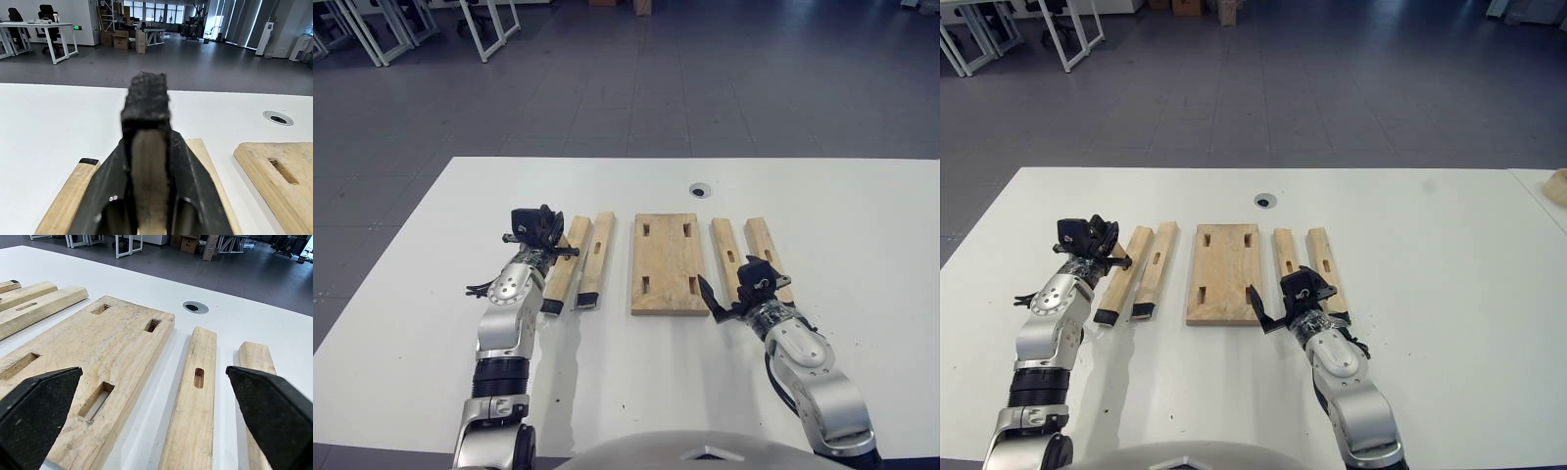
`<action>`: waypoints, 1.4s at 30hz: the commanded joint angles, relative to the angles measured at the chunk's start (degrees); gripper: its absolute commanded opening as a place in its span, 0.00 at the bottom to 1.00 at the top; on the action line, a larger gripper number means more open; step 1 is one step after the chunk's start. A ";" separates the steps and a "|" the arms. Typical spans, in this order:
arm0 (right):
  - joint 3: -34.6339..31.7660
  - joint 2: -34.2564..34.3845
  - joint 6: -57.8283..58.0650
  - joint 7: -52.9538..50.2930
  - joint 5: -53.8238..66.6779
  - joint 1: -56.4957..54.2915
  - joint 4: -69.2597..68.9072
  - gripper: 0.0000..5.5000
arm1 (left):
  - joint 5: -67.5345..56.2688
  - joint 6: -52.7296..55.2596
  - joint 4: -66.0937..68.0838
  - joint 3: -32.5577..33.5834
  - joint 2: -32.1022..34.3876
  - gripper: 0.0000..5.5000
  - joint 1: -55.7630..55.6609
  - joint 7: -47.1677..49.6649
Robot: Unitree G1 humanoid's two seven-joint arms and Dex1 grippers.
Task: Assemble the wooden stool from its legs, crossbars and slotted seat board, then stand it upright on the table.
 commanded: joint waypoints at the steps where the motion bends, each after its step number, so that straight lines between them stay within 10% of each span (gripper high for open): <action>1: 0.16 0.37 1.69 -0.20 -0.06 -0.33 -0.90 1.00 | 2.79 11.09 -5.18 -0.06 -2.97 0.08 4.89 7.73; 33: -0.06 0.16 1.10 -0.24 -1.04 -2.60 0.89 1.00 | 5.83 7.04 -14.36 0.41 -10.61 0.08 4.69 11.34; 42: 0.07 0.54 1.39 -0.58 -1.08 -3.09 1.23 1.00 | 5.09 9.09 -14.77 0.88 -10.07 0.39 3.67 11.26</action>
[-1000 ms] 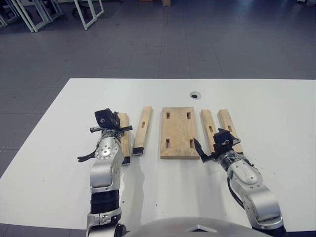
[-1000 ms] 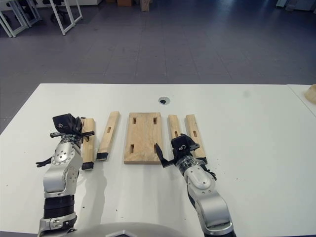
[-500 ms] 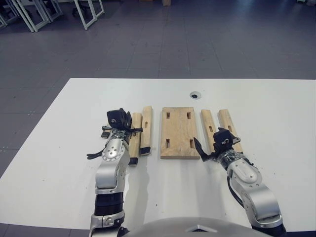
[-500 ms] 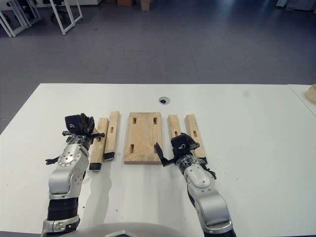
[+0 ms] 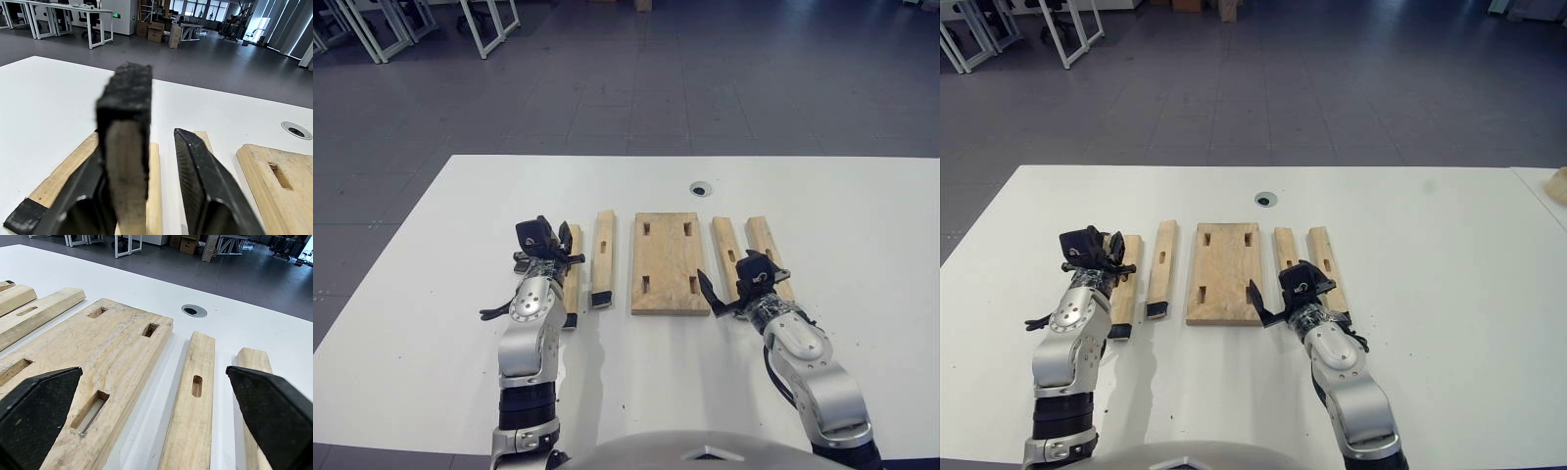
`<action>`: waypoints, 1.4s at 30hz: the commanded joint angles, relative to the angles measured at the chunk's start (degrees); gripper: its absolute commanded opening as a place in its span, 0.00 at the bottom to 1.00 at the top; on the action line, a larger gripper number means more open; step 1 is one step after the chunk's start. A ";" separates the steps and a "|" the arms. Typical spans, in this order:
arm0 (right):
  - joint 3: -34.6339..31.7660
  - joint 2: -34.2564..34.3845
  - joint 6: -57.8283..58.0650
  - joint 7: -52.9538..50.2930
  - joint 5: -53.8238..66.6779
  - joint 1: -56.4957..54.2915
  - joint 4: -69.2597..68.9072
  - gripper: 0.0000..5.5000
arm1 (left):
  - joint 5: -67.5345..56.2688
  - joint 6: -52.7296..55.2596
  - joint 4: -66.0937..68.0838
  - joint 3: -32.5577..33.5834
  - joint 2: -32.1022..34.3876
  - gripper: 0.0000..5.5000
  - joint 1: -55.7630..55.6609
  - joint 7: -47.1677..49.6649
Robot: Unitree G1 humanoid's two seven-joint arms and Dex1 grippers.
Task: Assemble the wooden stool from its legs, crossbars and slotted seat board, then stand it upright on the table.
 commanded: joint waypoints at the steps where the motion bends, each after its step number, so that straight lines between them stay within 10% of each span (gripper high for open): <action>1: -0.13 0.36 0.42 -0.28 -0.34 -0.69 0.31 1.00 | 1.16 2.08 -0.59 0.21 0.98 0.42 -1.89 0.71; 25: 0.64 2.41 0.58 -2.36 -1.03 0.10 0.53 1.00 | -0.87 35.59 -6.70 9.00 6.26 0.55 -26.70 0.17; 42: 0.39 1.92 0.72 -2.14 -0.99 -1.00 0.96 1.00 | -3.48 20.29 3.52 7.39 8.79 0.55 -26.98 -5.53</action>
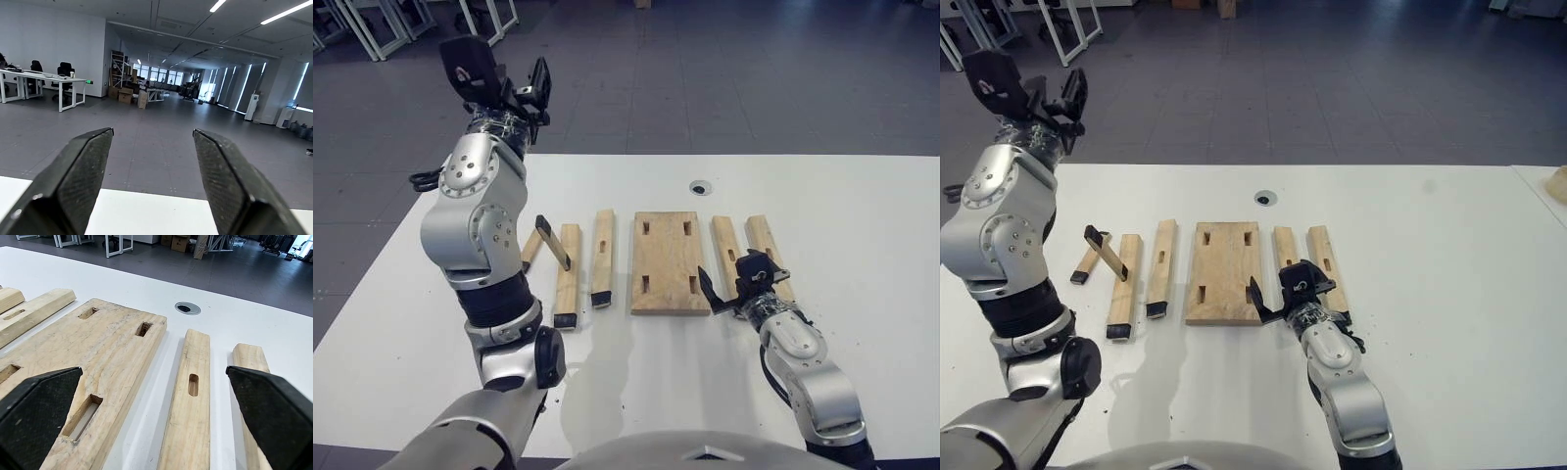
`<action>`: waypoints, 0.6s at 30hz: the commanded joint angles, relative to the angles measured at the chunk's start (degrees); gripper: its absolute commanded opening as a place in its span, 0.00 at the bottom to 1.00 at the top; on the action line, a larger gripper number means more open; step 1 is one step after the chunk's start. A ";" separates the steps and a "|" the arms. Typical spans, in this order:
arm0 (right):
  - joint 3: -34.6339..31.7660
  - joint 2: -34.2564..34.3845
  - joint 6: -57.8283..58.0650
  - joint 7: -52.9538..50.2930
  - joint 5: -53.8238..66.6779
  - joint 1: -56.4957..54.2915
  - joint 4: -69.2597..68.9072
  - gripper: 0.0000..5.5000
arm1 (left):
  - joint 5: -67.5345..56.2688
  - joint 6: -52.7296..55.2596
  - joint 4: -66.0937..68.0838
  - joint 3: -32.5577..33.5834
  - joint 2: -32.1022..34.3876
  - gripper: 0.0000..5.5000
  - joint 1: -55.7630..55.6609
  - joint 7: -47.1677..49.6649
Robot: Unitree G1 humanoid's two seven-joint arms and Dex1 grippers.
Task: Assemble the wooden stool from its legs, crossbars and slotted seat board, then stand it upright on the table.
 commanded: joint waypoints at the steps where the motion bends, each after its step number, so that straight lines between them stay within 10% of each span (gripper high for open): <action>1: 0.20 0.08 0.63 0.14 -0.40 -0.86 0.39 1.00 | 2.22 -2.35 8.50 -4.16 -0.14 0.55 12.70 -3.08; 6: -0.15 0.07 0.81 -0.02 -0.44 -1.07 0.24 1.00 | 2.02 -4.17 9.80 -7.52 -4.23 0.55 22.57 -2.88; 18: -0.37 0.06 0.92 -0.37 -0.57 -0.14 0.02 1.00 | 0.71 -3.74 -5.93 -3.55 0.59 0.55 7.86 0.67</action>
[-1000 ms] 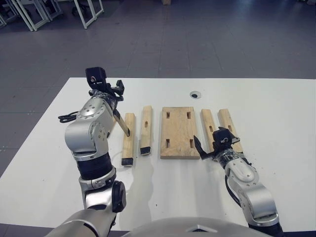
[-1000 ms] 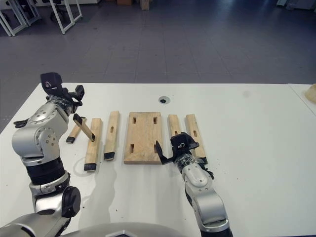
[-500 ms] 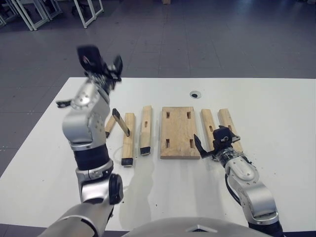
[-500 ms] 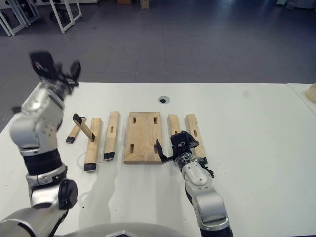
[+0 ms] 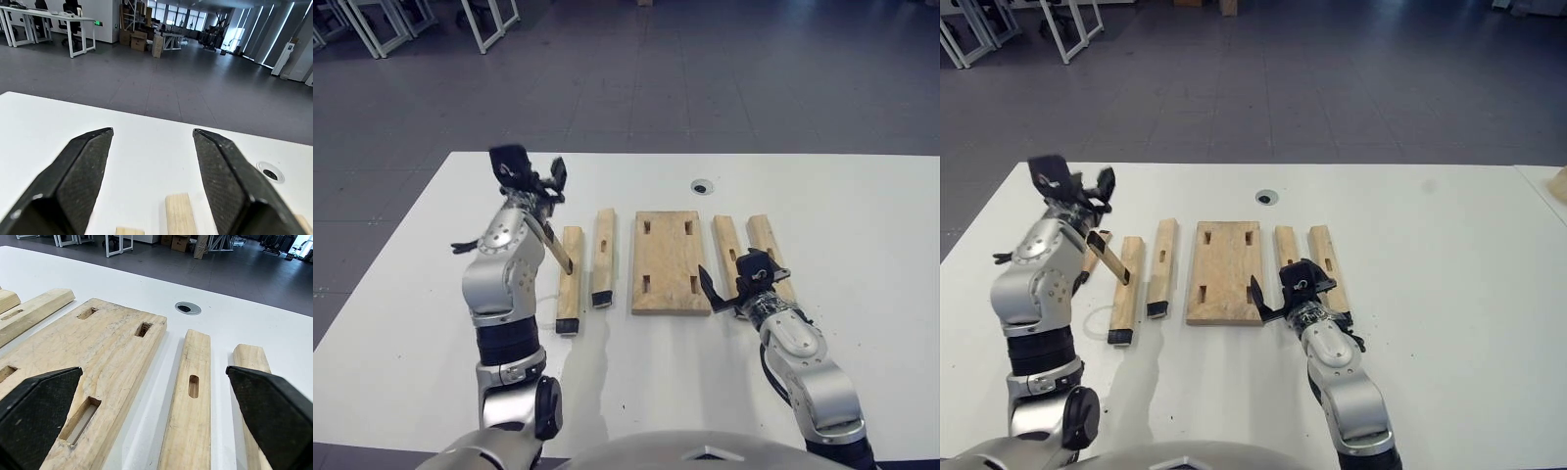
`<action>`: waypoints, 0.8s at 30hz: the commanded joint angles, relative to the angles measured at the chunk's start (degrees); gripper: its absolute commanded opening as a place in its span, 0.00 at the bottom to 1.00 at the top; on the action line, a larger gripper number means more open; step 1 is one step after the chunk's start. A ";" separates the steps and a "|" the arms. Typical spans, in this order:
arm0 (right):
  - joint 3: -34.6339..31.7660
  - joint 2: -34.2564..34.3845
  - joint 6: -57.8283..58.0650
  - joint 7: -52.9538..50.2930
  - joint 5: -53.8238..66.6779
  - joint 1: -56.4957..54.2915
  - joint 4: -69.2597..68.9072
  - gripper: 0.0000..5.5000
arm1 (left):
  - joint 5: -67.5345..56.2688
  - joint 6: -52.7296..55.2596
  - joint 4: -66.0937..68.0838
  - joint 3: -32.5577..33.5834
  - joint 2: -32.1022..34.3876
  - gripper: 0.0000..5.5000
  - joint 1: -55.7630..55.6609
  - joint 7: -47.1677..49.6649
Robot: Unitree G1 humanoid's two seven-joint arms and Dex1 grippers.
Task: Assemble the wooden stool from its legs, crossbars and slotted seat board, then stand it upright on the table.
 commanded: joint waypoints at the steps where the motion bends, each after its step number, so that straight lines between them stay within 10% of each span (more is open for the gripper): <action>1: -0.26 -0.12 0.74 -0.16 -0.47 0.56 -0.36 1.00 | -0.51 4.65 -11.14 -1.27 2.60 0.58 -3.70 0.79; 8: -1.04 -0.26 0.84 -0.55 -0.60 3.12 -1.91 1.00 | 0.04 16.17 -43.93 -11.12 -0.90 0.81 29.02 6.22; 24: -1.85 -1.08 1.23 0.78 -0.70 2.62 -1.66 1.00 | 1.59 20.11 -38.54 -17.94 1.67 0.92 56.89 6.34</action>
